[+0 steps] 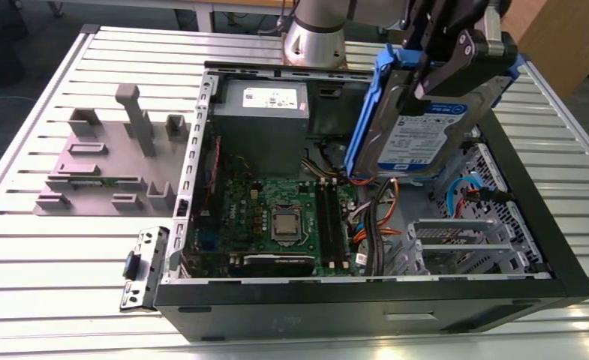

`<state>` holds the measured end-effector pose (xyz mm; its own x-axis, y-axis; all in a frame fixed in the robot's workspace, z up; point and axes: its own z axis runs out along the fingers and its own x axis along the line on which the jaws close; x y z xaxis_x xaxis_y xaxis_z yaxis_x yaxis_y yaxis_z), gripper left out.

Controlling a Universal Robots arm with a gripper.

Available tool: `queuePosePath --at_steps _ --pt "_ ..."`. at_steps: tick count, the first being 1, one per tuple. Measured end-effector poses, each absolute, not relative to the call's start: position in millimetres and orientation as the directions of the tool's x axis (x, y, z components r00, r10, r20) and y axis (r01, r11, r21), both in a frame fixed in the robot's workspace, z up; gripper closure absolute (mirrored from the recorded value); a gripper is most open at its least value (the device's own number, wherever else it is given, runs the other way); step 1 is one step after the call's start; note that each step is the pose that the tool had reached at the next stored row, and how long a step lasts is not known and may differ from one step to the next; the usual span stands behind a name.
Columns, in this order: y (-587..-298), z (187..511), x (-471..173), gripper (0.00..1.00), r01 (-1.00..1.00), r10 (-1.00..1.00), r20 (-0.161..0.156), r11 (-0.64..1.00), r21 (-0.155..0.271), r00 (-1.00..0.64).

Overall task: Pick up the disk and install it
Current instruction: 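Pick up the disk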

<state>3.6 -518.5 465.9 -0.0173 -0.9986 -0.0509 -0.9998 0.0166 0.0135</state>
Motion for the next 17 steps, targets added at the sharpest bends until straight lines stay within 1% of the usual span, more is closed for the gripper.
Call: queuePosePath --at_steps 17 --pt "-518.9 465.4 10.5 0.64 -1.0 -0.999 -0.051 0.017 0.013 -0.017"
